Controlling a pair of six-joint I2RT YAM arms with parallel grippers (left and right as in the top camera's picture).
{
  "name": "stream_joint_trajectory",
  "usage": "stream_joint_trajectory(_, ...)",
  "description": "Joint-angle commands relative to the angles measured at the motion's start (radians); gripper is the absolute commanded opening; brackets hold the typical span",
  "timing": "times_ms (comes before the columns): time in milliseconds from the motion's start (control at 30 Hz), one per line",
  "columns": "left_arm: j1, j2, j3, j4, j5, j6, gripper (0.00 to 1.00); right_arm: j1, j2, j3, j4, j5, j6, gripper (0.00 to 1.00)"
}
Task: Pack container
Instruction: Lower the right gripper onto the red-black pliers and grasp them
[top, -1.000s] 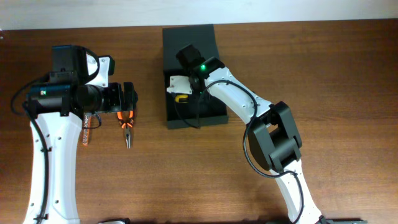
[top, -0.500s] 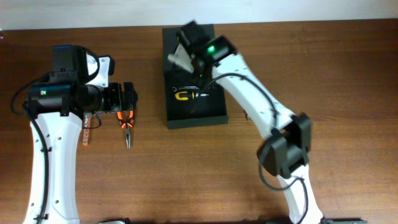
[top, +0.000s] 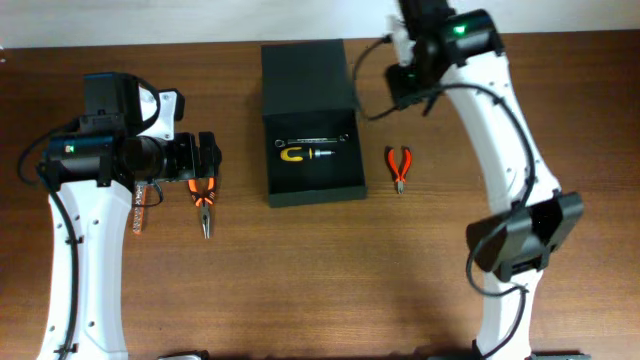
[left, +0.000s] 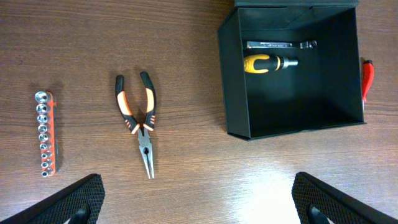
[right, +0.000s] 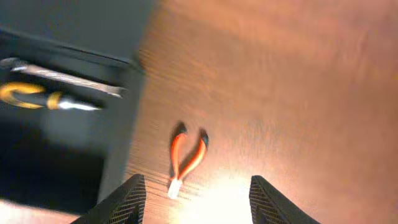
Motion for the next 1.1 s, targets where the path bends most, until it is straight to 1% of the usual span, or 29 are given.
stream_joint_trajectory(0, 0.002, 0.008, 0.013, 0.001, -0.003, 0.016, 0.99, -0.061, 0.031, -0.085, 0.005, -0.09, 0.161, 0.53)
stream_joint_trajectory(167, 0.002, 0.008, 0.013, 0.008, -0.003, 0.016, 0.99, -0.099, 0.035, -0.268, 0.062, -0.142, 0.248, 0.5)
stream_joint_trajectory(267, 0.002, 0.008, 0.013, 0.011, -0.003, 0.016, 0.99, -0.091, 0.035, -0.366, 0.096, -0.179, 0.251, 0.48)
stream_joint_trajectory(400, 0.002, 0.008, 0.013, 0.011, -0.003, 0.016, 0.99, -0.063, 0.035, -0.465, 0.133, -0.181, 0.251, 0.48)
stream_joint_trajectory(767, 0.002, 0.008, 0.013, 0.01, -0.003, 0.016, 0.99, -0.025, 0.035, -0.62, 0.247, -0.18, 0.275, 0.47)
stream_joint_trajectory(867, 0.002, 0.008, 0.013, 0.01, -0.003, 0.016, 0.99, -0.023, 0.035, -0.657, 0.278, -0.18, 0.309, 0.46)
stream_joint_trajectory(1067, 0.002, 0.008, 0.013, 0.01, -0.003, 0.016, 0.99, -0.019, 0.035, -0.716, 0.336, -0.181, 0.331, 0.43)
